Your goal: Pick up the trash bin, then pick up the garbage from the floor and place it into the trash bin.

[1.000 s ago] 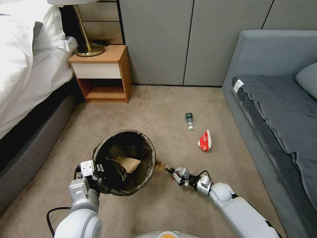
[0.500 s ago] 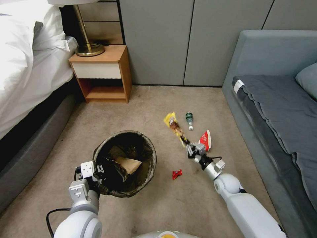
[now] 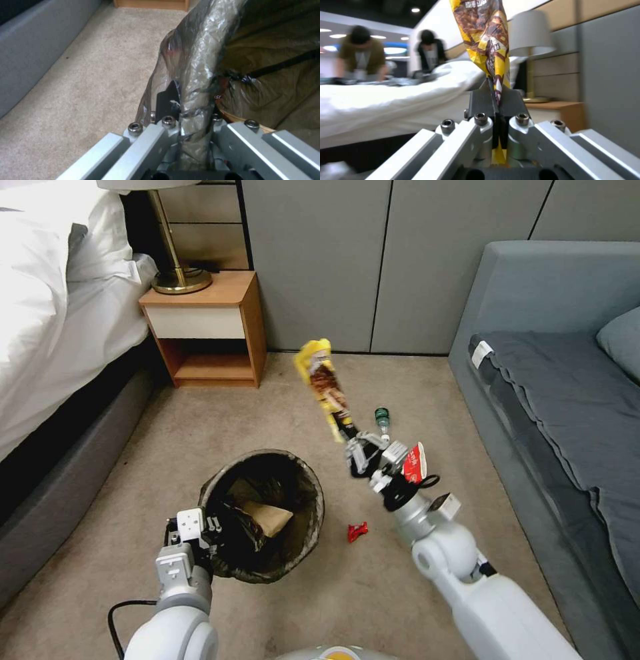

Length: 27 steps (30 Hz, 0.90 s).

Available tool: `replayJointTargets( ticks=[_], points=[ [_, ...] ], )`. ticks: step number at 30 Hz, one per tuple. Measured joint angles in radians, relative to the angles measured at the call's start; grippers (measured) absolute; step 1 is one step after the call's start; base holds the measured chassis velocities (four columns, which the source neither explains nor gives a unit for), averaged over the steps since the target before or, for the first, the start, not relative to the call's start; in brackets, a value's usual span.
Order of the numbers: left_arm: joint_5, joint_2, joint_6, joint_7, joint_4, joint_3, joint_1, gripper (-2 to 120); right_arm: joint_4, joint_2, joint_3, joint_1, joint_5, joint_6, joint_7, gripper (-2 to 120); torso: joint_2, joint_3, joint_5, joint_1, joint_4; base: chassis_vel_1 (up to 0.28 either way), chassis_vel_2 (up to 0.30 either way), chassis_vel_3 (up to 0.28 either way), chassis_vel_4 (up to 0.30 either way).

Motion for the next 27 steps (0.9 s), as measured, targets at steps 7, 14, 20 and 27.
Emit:
replayJointTargets(
  ticks=[7,14,20,27],
  points=[
    [0.011,0.001,0.012,0.000,-0.009,0.024,0.011,0,-0.024,-0.039,-0.156,-0.002,-0.058,-0.009,0.010,0,0.000,0.000,0.0000,0.000,0.0000,0.000,0.000,0.000,0.000],
    [0.020,-0.012,0.015,-0.001,-0.019,0.036,0.009,0,-0.158,-0.007,-0.217,0.014,-0.098,0.014,0.009,0,0.000,0.000,0.0001,0.000,0.0000,0.000,0.000,0.000,0.000],
    [0.017,-0.009,0.017,0.000,-0.022,0.030,0.003,0,-0.197,-0.023,-0.201,-0.004,-0.109,0.033,0.002,0,0.000,0.000,-0.0001,0.000,0.0000,0.000,0.000,0.000,0.000],
    [0.010,-0.003,0.023,0.000,-0.031,0.022,0.001,0,-0.245,-0.035,-0.167,-0.015,-0.126,0.060,-0.009,0,0.000,0.000,0.0000,0.000,0.0000,0.000,0.000,0.000,0.000]
  ],
)
